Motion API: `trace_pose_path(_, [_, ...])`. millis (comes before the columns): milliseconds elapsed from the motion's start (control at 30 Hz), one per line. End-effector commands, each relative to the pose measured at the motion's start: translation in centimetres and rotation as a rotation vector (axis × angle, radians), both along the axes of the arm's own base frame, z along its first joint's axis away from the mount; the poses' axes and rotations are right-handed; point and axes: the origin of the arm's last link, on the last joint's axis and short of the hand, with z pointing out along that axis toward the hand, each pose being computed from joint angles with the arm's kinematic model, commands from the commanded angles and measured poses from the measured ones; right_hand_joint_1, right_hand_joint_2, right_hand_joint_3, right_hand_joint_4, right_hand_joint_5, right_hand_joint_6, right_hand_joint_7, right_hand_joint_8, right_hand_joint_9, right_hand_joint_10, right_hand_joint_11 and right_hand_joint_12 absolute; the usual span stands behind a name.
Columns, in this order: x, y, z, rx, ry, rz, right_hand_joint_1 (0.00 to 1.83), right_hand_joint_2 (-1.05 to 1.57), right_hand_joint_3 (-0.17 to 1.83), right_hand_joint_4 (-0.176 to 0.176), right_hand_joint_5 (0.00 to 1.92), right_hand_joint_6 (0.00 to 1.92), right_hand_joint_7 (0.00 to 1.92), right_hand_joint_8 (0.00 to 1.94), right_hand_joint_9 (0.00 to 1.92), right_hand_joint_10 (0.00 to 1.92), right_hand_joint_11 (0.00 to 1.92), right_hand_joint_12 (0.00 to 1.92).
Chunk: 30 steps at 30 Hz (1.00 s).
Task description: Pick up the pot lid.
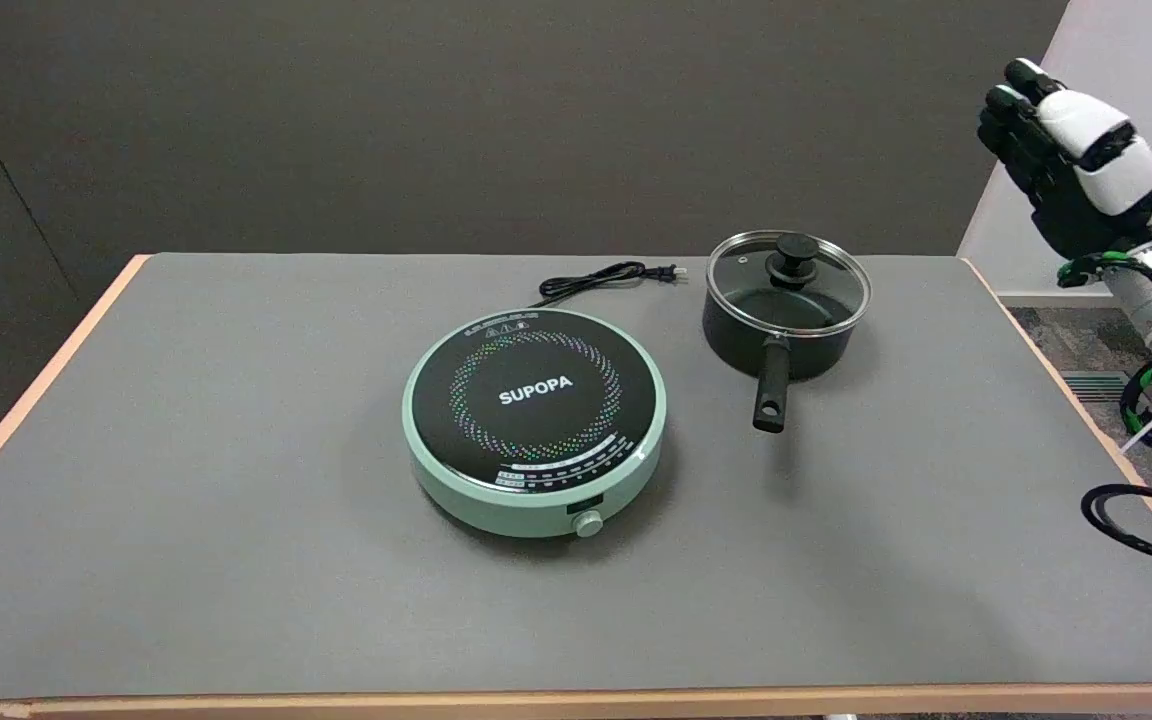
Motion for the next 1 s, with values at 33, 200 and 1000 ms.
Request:
trace_pose_path(33, [4.3,-2.8,-4.5,-0.059,0.686,-0.089,0.56,0.50,0.92,0.055,0.17,0.14,0.24,0.14,0.23,0.21,0.05,0.32])
trace_pose_path(200, [5.1,-3.2,-5.7,-0.107,0.927,-0.094,0.59,0.50,0.94,0.058,0.19,0.14,0.27,0.14,0.27,0.22,0.08,0.39])
trace_pose_path(1000, [6.1,-12.0,-9.2,-0.008,1.161,-0.222,0.57,0.48,0.93,0.068,0.21,0.14,0.28,0.14,0.29,0.21,0.11,0.43])
